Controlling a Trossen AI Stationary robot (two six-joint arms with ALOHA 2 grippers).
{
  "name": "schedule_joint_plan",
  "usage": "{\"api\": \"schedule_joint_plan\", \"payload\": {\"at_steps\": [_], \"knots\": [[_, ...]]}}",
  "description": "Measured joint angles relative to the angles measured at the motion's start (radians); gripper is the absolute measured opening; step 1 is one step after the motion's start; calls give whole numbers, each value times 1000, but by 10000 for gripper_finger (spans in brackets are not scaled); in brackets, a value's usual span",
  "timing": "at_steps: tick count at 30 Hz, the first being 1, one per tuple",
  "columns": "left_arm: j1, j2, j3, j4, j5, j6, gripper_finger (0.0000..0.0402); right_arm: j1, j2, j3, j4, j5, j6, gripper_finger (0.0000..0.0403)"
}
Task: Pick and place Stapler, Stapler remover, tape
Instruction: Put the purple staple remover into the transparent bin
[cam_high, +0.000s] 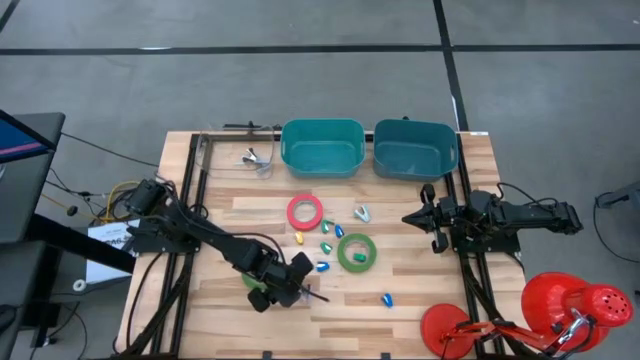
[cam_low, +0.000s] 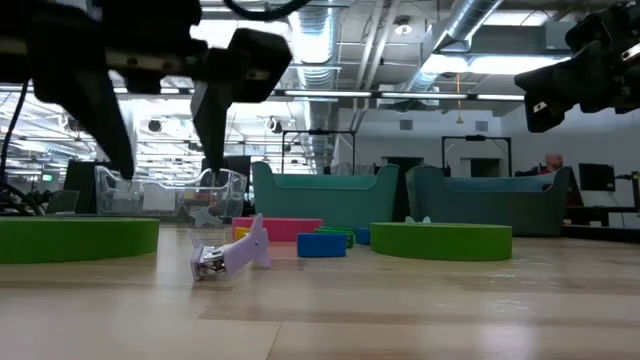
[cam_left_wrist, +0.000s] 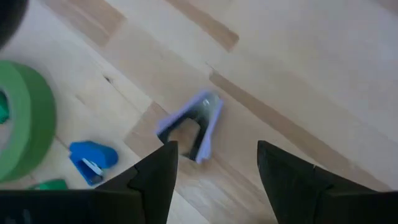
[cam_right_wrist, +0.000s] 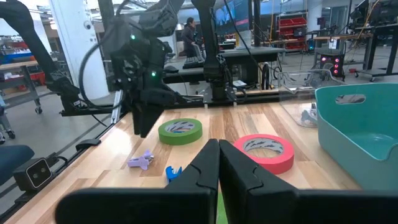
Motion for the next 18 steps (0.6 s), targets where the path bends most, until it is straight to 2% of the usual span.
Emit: {"api": "schedule_joint_plan", "payload": {"at_steps": [6,12,18], "knots": [[0,0,-42,37,0,2,209,0,0,0,0,0,0,0],[0,0,-49,70,-26,97,209,0,0,0,0,0,0,0],[3,15,-49,90,-37,117,209,0,0,0,0,0,0,0]]}}
